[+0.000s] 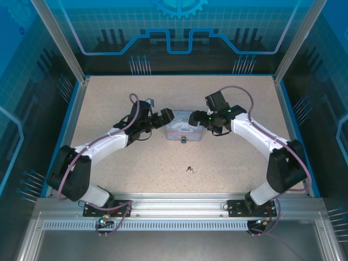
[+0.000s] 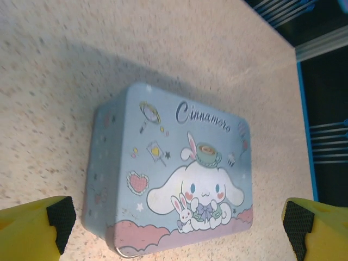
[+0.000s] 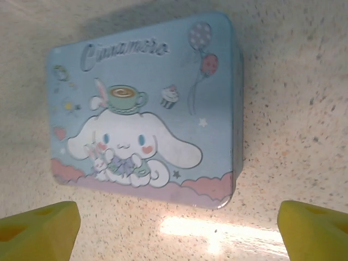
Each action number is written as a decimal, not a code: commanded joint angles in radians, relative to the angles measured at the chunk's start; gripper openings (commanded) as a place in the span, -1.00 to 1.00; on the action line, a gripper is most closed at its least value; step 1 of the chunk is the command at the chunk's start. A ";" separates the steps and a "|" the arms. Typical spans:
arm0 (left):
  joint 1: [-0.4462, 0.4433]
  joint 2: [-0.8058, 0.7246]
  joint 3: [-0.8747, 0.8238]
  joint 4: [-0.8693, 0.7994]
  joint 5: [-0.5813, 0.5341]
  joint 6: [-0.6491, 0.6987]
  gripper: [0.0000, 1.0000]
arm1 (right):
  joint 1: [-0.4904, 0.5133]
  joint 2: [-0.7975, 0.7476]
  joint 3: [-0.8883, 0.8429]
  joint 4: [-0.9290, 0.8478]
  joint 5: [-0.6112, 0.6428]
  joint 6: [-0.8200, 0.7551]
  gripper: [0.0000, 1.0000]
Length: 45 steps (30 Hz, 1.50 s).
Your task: Unlock a padlock with a key
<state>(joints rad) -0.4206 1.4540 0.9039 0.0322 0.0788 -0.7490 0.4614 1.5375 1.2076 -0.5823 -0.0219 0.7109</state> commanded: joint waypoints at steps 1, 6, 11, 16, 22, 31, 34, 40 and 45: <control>0.020 -0.081 -0.031 -0.066 -0.020 0.049 0.98 | -0.002 -0.077 -0.025 -0.059 -0.046 -0.202 0.82; 0.030 -0.162 -0.083 -0.084 -0.029 0.037 0.98 | 0.084 -0.133 -0.053 -0.150 -0.068 -0.383 0.69; 0.031 -0.195 -0.128 -0.060 -0.025 -0.014 0.98 | 0.208 -0.113 -0.154 -0.153 -0.041 -0.426 0.34; 0.031 -0.212 -0.129 -0.064 -0.014 -0.034 0.98 | 0.306 -0.061 -0.229 -0.139 0.017 -0.419 0.24; 0.032 -0.250 -0.118 -0.108 -0.017 -0.009 0.98 | 0.419 0.057 -0.213 -0.156 0.088 -0.428 0.26; 0.034 -0.254 -0.130 -0.103 -0.002 -0.015 0.98 | 0.494 0.194 -0.138 -0.216 0.178 -0.465 0.18; 0.035 -0.251 -0.129 -0.103 -0.004 -0.009 0.98 | 0.494 0.212 -0.132 -0.210 0.186 -0.468 0.15; 0.036 -0.233 -0.132 -0.083 0.001 -0.011 0.98 | 0.494 0.264 -0.098 -0.202 0.189 -0.479 0.06; 0.037 -0.221 -0.135 -0.070 0.008 -0.016 0.98 | 0.493 0.288 -0.090 -0.202 0.189 -0.487 -0.10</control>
<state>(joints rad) -0.3923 1.2240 0.7807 -0.0475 0.0685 -0.7612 0.9489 1.7981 1.1000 -0.7750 0.1505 0.2340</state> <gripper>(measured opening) 0.988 0.458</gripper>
